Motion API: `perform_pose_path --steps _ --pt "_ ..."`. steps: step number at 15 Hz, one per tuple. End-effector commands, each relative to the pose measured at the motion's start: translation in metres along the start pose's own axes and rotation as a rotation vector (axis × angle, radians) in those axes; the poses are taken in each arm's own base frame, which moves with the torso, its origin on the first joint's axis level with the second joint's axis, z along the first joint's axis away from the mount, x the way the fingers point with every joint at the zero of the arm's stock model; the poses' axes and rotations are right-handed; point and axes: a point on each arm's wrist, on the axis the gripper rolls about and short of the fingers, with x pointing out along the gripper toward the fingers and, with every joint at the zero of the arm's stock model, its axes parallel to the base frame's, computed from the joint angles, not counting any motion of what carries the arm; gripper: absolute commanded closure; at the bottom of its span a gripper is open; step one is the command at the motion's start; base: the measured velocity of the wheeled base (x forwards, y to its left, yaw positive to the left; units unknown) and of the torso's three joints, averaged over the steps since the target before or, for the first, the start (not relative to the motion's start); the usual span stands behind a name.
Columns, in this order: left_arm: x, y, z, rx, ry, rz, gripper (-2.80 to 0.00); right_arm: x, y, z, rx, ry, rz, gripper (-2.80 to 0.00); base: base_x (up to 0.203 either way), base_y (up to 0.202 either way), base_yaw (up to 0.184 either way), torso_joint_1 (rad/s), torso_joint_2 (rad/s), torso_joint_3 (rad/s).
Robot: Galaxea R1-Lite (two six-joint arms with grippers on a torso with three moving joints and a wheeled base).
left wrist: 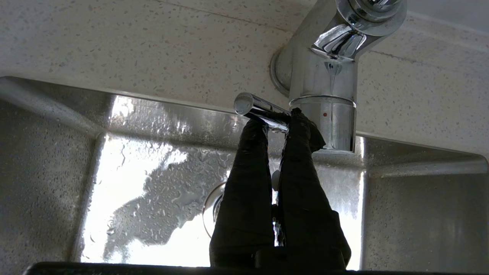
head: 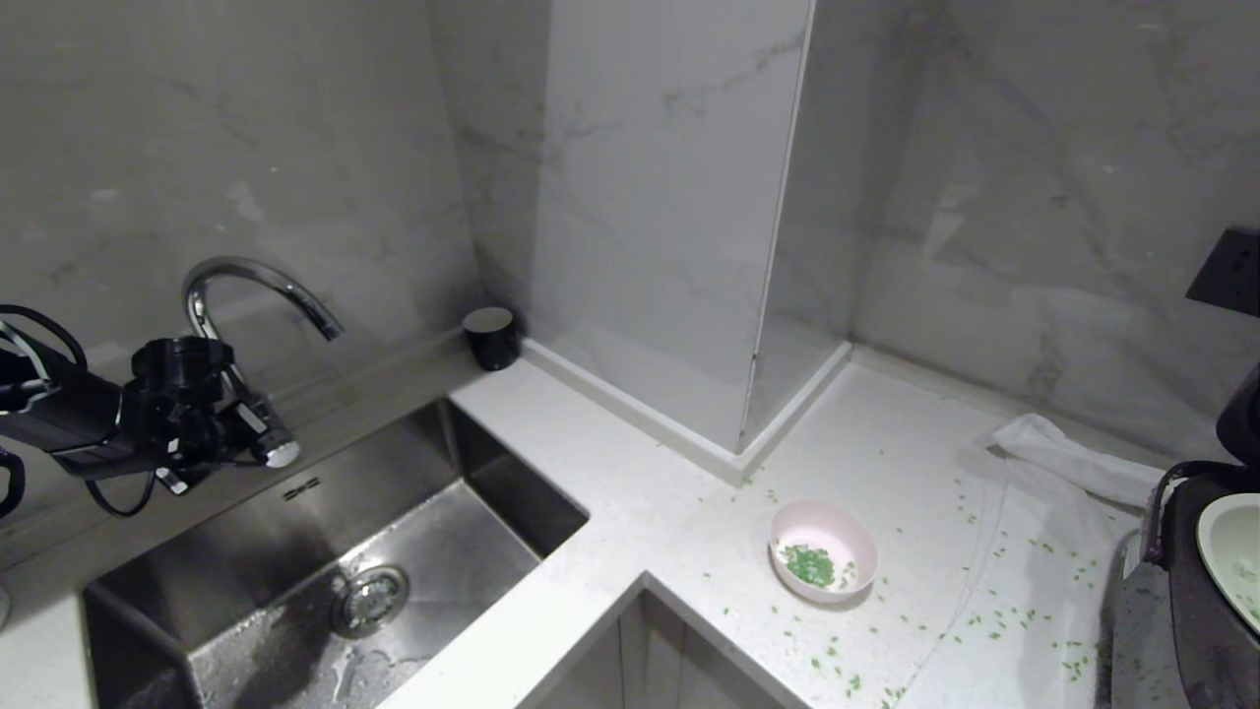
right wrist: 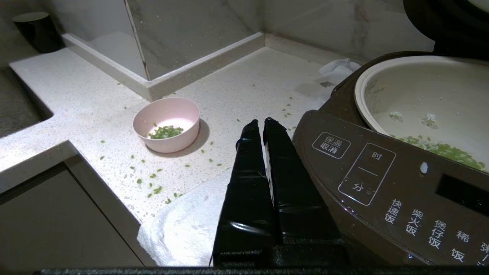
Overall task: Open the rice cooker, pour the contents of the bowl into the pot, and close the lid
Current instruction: Turn on the tap
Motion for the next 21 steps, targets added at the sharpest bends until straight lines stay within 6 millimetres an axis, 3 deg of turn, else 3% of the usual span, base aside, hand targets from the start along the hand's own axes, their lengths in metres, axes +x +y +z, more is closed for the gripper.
perform_pose_path --steps 1,18,19,20,21 --pt "-0.001 0.000 0.000 -0.005 -0.003 -0.001 0.00 0.000 0.000 0.000 0.000 0.001 -0.001 0.00 0.000 0.000 0.000 0.000 0.00 0.000" --pt "-0.013 -0.003 0.001 -0.009 -0.001 -0.021 0.00 0.000 0.000 0.000 0.000 0.001 0.001 0.00 0.000 0.000 0.000 0.000 0.00 0.000" --pt "-0.014 -0.004 0.001 -0.006 0.000 -0.024 -0.41 0.000 0.000 0.000 0.000 0.001 -0.001 0.00 0.000 0.000 0.000 0.000 0.00 0.000" --pt "-0.015 -0.005 0.002 -0.008 -0.004 -0.027 -2.80 0.000 0.000 0.000 0.000 0.001 0.000 0.00 0.000 0.000 0.000 0.000 0.00 0.000" --pt "-0.017 -0.005 0.004 -0.015 -0.009 -0.034 -2.80 0.000 0.000 0.000 0.000 0.001 0.001 0.00 0.000 0.000 0.000 0.000 0.00 0.000"
